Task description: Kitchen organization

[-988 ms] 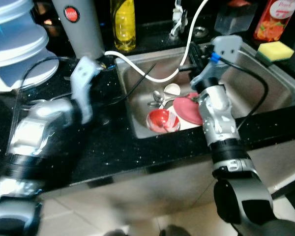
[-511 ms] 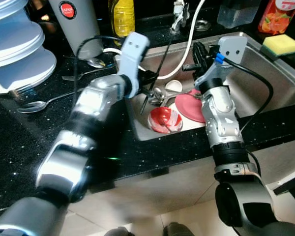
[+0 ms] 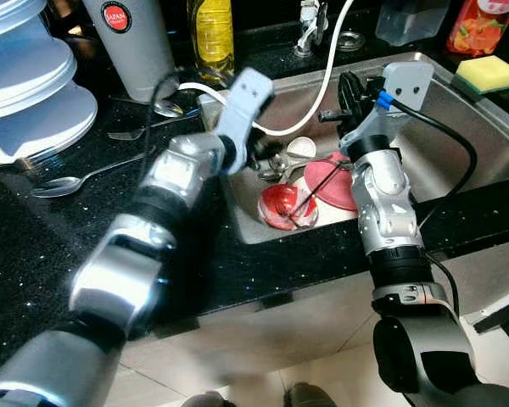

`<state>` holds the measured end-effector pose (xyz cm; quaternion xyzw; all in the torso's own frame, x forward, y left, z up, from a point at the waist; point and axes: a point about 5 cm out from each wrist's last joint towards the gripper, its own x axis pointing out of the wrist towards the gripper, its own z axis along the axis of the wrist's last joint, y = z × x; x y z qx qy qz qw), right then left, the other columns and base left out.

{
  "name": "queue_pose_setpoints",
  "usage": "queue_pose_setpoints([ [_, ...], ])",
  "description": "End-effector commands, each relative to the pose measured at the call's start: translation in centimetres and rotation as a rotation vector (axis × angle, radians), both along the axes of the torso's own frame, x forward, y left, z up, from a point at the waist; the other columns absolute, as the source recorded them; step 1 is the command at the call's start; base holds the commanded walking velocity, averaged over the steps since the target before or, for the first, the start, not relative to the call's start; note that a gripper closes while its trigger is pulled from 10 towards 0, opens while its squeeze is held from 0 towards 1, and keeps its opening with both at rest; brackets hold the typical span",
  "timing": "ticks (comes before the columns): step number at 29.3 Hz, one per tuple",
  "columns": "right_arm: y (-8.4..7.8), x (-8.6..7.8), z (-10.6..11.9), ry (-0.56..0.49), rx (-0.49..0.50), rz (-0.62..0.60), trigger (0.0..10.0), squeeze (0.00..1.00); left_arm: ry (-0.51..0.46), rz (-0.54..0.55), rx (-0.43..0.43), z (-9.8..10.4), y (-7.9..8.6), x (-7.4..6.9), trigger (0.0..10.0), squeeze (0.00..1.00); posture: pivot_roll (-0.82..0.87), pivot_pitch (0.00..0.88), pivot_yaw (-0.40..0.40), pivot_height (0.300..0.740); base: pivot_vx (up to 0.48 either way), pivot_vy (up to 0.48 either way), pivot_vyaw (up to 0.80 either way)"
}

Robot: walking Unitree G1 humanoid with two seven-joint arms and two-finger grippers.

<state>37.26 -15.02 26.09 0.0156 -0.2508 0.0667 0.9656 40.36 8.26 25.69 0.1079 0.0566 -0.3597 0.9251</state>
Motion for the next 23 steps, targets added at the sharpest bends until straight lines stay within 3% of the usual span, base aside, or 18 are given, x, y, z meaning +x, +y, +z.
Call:
queue_pose_setpoints([
  [1, 0.6, 0.1, 0.0, 0.01, -0.001, 0.031, 10.0, 0.0, -0.041, 0.058, 0.025, 0.6, 2.2, 0.3, 10.0, 0.0, 0.01, 0.069, 0.094, 0.74, 0.0, 0.0, 0.0],
  [2, 1.3, 0.1, -0.1, 0.022, -0.016, 0.09, 10.0, 0.0, -0.059, 0.114, 0.069, 0.6, 4.2, 0.4, 10.0, 0.0, 0.02, 0.069, 0.091, 0.74, 0.0, 0.0, 0.0],
  [3, 1.3, 0.1, -0.1, 0.022, -0.016, 0.09, 10.0, 0.0, -0.059, 0.114, 0.069, 0.6, 4.2, 0.4, 10.0, 0.0, 0.02, 0.069, 0.091, 0.74, 0.0, 0.0, 0.0],
  [4, 2.0, 0.0, -0.2, 0.032, -0.035, 0.153, 10.0, 0.0, -0.068, 0.165, 0.105, 0.5, 6.0, 0.5, 10.0, 0.0, 0.03, 0.069, 0.09, 0.74, 0.0, 0.0, 0.0],
  [5, 2.0, 0.0, -0.2, 0.032, -0.035, 0.153, 10.0, 0.0, -0.068, 0.165, 0.105, 0.5, 6.0, 0.5, 10.0, 0.0, 0.03, 0.069, 0.09, 0.74, 0.0, 0.0, 0.0],
  [8, 4.3, -0.8, -0.7, 0.039, -0.106, 0.312, 10.0, 0.0, -0.051, 0.37, 0.184, -0.1, 12.1, 0.3, 10.0, 0.0, 0.05, 0.068, 0.086, 0.74, 0.0, 0.0, 0.0],
  [9, 4.3, -0.8, -0.7, 0.039, -0.106, 0.312, 10.0, 0.0, -0.051, 0.37, 0.184, -0.1, 12.1, 0.3, 10.0, 0.0, 0.05, 0.068, 0.086, 0.74, 0.0, 0.0, 0.0],
  [10, 4.8, -0.9, -0.7, 0.037, -0.108, 0.331, 10.0, 0.0, -0.029, 0.468, 0.169, -0.4, 13.9, 0.2, 10.0, 0.0, 0.05, 0.067, 0.085, 0.74, 0.0, 0.0, 0.0],
  [11, 4.8, -0.9, -0.7, 0.037, -0.108, 0.331, 10.0, 0.0, -0.029, 0.468, 0.169, -0.4, 13.9, 0.2, 10.0, 0.0, 0.05, 0.067, 0.085, 0.74, 0.0, 0.0, 0.0],
  [13, 5.7, -1.0, -0.6, 0.033, -0.091, 0.353, 10.0, 0.0, 0.001, 0.668, 0.098, -1.4, 16.4, -0.3, 10.0, 0.0, 0.06, 0.064, 0.08, 0.74, 0.0, 0.0, 0.0],
  [14, 5.7, -1.0, -0.6, 0.033, -0.091, 0.353, 10.0, 0.0, 0.001, 0.668, 0.098, -1.4, 16.4, -0.3, 10.0, 0.0, 0.06, 0.064, 0.08, 0.74, 0.0, 0.0, 0.0],
  [16, 6.5, -1.1, -0.2, 0.022, -0.081, 0.383, 10.0, 0.0, 0.013, 0.86, 0.032, -2.5, 18.4, -1.0, 10.0, 0.0, 0.06, 0.064, 0.076, 0.74, 0.0, 0.0, 0.0],
  [20, 6.7, -1.2, -0.2, 0.019, -0.081, 0.396, 10.0, 0.0, 0.009, 0.913, 0.028, -2.8, 18.9, -1.3, 10.0, 0.0, 0.06, 0.064, 0.076, 0.74, 0.0, 0.0, 0.0],
  [23, 6.9, -1.4, -0.1, 0.02, -0.088, 0.427, 10.0, 0.0, -0.016, 1.003, 0.003, -3.2, 19.1, -2.6, 10.0, 0.0, 0.05, 0.062, 0.078, 0.74, 0.0, 0.0, 0.0],
])
